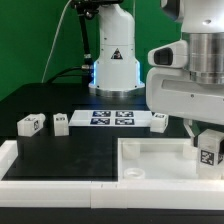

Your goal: Assemble one leg

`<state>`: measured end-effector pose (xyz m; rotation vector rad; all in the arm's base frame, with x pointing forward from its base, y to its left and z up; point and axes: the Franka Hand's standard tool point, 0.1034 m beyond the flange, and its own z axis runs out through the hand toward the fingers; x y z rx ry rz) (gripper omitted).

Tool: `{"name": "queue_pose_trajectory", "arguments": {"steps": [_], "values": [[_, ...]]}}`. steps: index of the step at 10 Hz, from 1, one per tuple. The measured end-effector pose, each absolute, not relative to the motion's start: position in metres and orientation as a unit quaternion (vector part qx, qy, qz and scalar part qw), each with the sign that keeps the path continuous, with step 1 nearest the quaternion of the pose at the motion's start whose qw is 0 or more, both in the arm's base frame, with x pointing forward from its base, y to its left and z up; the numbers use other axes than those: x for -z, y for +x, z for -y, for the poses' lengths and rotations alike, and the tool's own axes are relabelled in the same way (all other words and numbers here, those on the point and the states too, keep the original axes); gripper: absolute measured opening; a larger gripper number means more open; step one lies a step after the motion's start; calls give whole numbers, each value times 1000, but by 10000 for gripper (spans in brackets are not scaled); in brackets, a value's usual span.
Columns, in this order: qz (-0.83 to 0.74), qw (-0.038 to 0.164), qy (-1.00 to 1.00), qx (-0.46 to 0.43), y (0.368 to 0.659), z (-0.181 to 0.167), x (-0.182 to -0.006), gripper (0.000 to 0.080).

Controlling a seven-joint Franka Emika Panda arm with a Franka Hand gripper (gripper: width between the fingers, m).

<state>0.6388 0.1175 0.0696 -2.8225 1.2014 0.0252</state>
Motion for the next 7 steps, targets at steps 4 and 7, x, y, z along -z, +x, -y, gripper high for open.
{"name": "queue_pose_trajectory", "arguments": {"steps": [4, 7], "values": [[-592, 42, -805, -17, 640, -118, -69, 290], [-661, 43, -748, -23, 640, -118, -69, 290]]}}
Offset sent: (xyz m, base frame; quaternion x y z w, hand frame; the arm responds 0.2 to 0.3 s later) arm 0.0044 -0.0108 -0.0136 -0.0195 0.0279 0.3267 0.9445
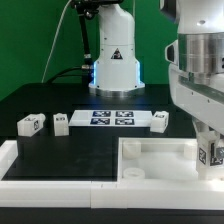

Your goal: Assemble one leg

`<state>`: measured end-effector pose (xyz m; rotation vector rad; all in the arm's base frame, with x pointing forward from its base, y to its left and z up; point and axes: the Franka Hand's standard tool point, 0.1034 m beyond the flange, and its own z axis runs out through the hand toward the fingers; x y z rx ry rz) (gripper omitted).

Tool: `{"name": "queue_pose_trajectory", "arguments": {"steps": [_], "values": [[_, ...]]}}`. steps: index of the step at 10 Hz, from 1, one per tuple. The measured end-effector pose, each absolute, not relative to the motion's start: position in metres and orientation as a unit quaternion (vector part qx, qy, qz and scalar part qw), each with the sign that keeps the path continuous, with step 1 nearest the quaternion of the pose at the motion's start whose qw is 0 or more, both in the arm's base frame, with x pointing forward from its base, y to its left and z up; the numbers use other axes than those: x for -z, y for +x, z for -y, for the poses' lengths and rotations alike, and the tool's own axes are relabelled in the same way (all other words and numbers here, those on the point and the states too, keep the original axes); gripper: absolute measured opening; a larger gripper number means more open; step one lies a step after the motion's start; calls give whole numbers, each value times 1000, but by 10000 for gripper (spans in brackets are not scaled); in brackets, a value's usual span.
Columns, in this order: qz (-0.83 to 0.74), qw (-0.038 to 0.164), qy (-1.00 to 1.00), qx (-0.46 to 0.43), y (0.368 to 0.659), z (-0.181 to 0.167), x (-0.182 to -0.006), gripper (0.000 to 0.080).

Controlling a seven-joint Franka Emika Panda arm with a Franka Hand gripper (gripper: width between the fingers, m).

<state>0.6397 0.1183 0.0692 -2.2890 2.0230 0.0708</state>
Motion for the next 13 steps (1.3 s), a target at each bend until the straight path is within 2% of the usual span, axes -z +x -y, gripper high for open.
{"name": "queue_pose_trajectory", "arguments": {"steps": [1, 2, 3, 4, 7, 10, 13], "values": [[-679, 43, -732, -25, 640, -119, -69, 290], [-665, 43, -745, -24, 640, -119, -69, 358], [-648, 44, -760, -23, 640, -119, -69, 526], [-643, 44, -764, -23, 640, -120, -69, 611], [-465, 34, -884, -20, 637, -122, -70, 647], [-292, 36, -956, -12, 639, -118, -71, 649], [-88, 17, -996, -3, 640, -120, -73, 649]]}}
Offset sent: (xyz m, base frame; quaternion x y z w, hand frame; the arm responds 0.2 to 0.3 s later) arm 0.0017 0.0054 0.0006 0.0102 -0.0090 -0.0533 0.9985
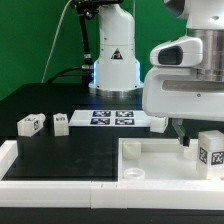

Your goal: Assemble one leg

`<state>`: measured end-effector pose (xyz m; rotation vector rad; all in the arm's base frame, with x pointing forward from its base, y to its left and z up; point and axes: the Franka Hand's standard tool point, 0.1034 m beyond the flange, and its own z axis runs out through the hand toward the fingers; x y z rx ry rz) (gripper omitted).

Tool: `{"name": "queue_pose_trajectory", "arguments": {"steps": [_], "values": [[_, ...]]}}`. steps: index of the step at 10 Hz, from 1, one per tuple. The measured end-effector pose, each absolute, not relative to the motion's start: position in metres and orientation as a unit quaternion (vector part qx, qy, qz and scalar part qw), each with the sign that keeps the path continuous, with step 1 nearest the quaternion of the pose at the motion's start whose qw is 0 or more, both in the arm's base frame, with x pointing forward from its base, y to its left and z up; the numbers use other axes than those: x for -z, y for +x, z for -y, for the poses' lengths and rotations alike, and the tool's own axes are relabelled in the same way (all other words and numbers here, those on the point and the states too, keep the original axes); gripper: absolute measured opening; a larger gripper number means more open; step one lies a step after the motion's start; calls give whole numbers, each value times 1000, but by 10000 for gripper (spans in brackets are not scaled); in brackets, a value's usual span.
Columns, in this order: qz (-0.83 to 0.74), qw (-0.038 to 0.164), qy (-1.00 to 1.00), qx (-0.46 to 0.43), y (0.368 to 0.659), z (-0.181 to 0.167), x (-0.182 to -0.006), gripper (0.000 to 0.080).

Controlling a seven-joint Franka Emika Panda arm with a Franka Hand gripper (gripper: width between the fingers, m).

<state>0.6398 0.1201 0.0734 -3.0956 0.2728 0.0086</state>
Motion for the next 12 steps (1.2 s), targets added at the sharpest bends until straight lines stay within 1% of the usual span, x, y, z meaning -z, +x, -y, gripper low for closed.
{"name": "queue_pose_trajectory", "arguments": {"steps": [3, 5, 6, 7, 8, 9, 10, 12], "values": [[49, 6, -999, 4, 640, -121, -73, 649], [81, 5, -997, 4, 641, -118, -73, 649], [77, 5, -997, 4, 640, -118, -73, 564], [76, 5, -997, 4, 640, -118, -73, 427], [62, 6, -998, 4, 640, -118, -73, 427], [57, 6, -998, 4, 640, -118, -73, 290], [32, 6, -999, 3, 640, -118, -73, 290], [-119, 23, -993, -1, 640, -118, -72, 290]]}}
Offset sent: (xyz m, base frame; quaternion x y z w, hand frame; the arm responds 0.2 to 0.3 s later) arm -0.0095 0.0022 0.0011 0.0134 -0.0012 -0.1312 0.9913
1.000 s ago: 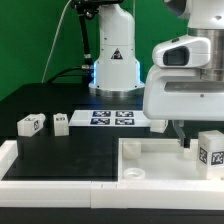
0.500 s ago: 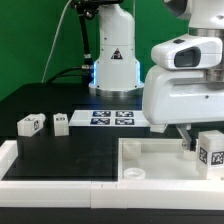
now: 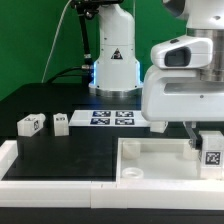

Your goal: Assemble one leg

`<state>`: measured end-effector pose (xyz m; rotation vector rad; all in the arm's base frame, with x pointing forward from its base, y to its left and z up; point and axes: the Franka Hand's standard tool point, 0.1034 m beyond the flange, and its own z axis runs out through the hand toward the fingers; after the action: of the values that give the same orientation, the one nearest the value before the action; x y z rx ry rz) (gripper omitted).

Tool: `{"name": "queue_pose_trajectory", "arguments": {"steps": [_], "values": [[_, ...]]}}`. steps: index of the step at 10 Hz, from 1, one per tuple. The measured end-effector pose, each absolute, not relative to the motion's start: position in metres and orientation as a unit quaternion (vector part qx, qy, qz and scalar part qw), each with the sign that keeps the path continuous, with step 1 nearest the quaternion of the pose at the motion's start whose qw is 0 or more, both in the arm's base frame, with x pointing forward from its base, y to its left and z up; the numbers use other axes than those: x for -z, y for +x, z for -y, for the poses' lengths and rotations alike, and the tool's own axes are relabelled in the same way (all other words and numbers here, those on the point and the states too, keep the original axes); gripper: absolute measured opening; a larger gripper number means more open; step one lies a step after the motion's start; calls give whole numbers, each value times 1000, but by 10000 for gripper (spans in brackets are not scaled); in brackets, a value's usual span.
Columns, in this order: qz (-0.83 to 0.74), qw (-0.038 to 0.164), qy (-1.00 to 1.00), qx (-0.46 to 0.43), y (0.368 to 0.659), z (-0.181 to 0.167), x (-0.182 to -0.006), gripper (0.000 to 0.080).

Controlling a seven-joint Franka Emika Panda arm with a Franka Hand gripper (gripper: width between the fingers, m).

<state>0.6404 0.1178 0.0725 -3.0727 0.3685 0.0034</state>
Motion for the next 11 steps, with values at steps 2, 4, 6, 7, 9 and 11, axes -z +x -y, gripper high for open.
{"name": "queue_pose_trajectory", "arguments": {"steps": [2, 4, 6, 7, 9, 11], "values": [[-256, 30, -966, -6, 640, -117, -72, 290], [-390, 29, -920, -7, 640, -118, -72, 290], [-493, 30, -869, -12, 640, -118, -72, 291], [-555, 31, -831, -16, 640, -118, -72, 291], [-621, 33, -783, -21, 640, -117, -72, 291], [-656, 34, -754, -24, 640, -117, -72, 297]]}}
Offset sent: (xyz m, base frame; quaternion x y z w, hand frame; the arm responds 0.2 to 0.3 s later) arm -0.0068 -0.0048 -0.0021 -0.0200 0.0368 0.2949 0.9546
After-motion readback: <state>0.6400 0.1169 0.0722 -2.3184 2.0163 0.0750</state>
